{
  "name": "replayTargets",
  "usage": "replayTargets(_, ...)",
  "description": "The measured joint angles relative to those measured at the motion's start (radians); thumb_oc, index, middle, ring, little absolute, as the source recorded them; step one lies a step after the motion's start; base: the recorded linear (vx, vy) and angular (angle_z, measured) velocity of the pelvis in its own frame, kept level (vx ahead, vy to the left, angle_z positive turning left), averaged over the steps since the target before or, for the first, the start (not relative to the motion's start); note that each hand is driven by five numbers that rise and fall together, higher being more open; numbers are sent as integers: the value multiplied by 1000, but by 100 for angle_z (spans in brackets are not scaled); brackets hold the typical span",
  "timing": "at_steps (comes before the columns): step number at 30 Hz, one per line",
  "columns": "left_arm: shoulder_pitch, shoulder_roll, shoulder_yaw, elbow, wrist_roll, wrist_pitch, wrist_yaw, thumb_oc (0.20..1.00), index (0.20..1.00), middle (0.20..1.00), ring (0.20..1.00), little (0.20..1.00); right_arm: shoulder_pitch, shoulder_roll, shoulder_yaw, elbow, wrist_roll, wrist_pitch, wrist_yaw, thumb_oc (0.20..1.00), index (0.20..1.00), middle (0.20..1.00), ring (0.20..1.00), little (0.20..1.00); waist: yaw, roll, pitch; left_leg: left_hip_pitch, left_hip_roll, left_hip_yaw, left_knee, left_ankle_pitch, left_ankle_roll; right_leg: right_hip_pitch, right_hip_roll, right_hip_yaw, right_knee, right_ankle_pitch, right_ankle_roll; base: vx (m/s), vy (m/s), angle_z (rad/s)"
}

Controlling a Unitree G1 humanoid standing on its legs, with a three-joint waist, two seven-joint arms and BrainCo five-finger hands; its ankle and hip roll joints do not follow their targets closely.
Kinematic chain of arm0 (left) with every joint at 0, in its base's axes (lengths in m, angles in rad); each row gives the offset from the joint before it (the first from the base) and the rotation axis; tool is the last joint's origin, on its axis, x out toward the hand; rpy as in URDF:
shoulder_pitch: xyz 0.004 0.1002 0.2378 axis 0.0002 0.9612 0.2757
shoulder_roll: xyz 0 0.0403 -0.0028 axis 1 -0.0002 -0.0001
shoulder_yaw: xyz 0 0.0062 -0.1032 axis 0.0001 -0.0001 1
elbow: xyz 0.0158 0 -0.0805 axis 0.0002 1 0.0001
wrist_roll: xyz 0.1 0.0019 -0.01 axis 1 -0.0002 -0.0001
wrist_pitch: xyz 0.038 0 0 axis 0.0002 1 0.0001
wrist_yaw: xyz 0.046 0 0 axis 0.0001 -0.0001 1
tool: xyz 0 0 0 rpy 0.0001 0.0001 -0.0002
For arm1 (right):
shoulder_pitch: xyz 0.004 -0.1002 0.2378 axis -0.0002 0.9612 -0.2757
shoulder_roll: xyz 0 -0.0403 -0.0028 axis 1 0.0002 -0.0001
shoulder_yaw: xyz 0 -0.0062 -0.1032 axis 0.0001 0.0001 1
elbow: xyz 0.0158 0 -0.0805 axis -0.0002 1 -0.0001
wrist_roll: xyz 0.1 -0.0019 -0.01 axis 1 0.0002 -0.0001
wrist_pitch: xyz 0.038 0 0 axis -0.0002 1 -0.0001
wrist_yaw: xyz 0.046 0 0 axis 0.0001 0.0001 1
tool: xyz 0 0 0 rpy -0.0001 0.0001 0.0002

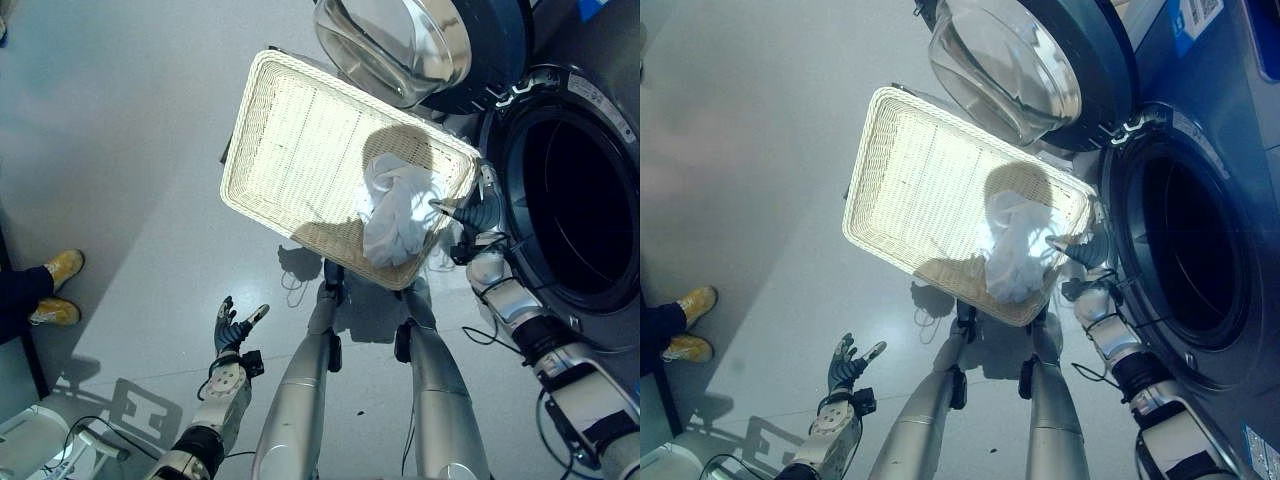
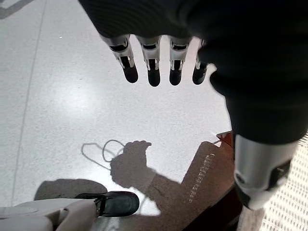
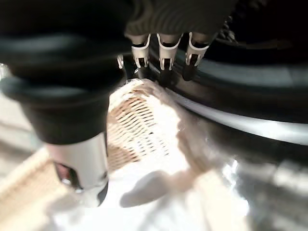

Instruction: Put the clothes into the washing machine.

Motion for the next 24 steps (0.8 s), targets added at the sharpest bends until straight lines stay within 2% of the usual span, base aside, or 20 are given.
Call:
replayTargets(4, -9, 1, -1, 1, 0, 0, -18, 1000, 1000, 1000, 1000, 1000, -104, -5, 57, 118, -68, 111, 24, 1000, 1000, 1000, 1000, 1000, 7, 0, 0, -5, 9, -3, 1, 8, -3, 5, 1, -26, 0, -5, 3, 7, -16, 13)
replayTargets(8, -20, 1, -2, 1, 0, 6, -21, 1000, 1000, 1000, 1000, 1000, -139, -13, 82, 168, -116, 176, 59, 1000, 1000, 1000, 1000, 1000, 9, 0, 0, -17, 12, -21, 6, 12, -6, 6, 1, -43, 0, -9, 4, 11, -4, 12)
replayTargets(10, -28, 3, -13, -2, 2, 13, -20, 1000, 1000, 1000, 1000, 1000, -146, -12, 83, 184, -92, 181, 59, 1000, 1000, 1000, 1000, 1000, 13, 1, 0, -19, 13, -27, 4, 13, -9, 7, 0, -52, 0, -10, 5, 16, 18, 8)
replayTargets(12, -41, 6, -31, -3, 2, 23, -21, 1000, 1000, 1000, 1000, 1000, -151, -10, 74, 197, 10, 171, 54, 1000, 1000, 1000, 1000, 1000, 21, 1, -1, -19, 14, -28, 4, 16, -10, 8, 1, -54, 0, -11, 3, 16, 53, 6)
replayTargets(13, -46, 6, -36, -9, 2, 25, -20, 1000, 1000, 1000, 1000, 1000, -135, -3, 40, 201, 89, 144, 43, 1000, 1000, 1000, 1000, 1000, 31, 1, -1, -19, 15, -28, 5, 16, -10, 8, 0, -55, 1, -13, 0, 10, 57, 6)
replayTargets(16, -44, 6, -40, -10, 4, 26, -15, 1000, 1000, 1000, 1000, 1000, -106, 34, -22, 181, 202, 60, -42, 1000, 1000, 1000, 1000, 1000, 34, 1, -1, -19, 13, -28, 4, 16, -10, 8, -1, -56, 6, -18, -6, 15, 56, 6)
replayTargets(18, -43, 4, -42, -11, 6, 26, -6, 1000, 1000, 1000, 1000, 1000, -71, 63, -82, 132, 302, -21, -90, 1000, 1000, 1000, 1000, 1000, 33, 1, -1, -19, 11, -28, 3, 16, -9, 8, -3, -55, 6, -19, -6, 25, 62, 2)
replayTargets(19, -43, 2, -43, -11, 12, 25, 0, 1000, 1000, 1000, 1000, 1000, -52, 86, -118, 111, 369, -82, -101, 1000, 1000, 1000, 1000, 1000, 30, 1, -1, -19, 10, -27, 2, 16, -9, 7, -5, -55, 6, -19, -6, 21, 58, 1)
replayTargets(22, -43, 2, -43, -11, 12, 25, 0, 1000, 1000, 1000, 1000, 1000, -52, 86, -118, 111, 369, -82, -101, 1000, 1000, 1000, 1000, 1000, 30, 1, -1, -19, 10, -27, 2, 16, -9, 7, -5, -55, 6, -19, -6, 4, 12, 0)
replayTargets(23, -43, -3, -43, -12, 13, 26, 10, 1000, 1000, 1000, 1000, 1000, -1, 142, -202, 27, 504, -189, -100, 1000, 1000, 1000, 1000, 1000, 29, 1, 0, -19, 5, -25, -3, 18, -6, 5, -8, -54, 6, -19, -6, 33, 81, 3)
replayTargets(24, -46, -4, -50, -14, 13, 24, 16, 1000, 1000, 1000, 1000, 1000, 39, 170, -239, 3, 606, -265, -71, 1000, 1000, 1000, 1000, 1000, 15, -1, 1, -17, -1, -24, -3, 17, -5, 5, -8, -50, 6, -19, -6, 45, 94, 5)
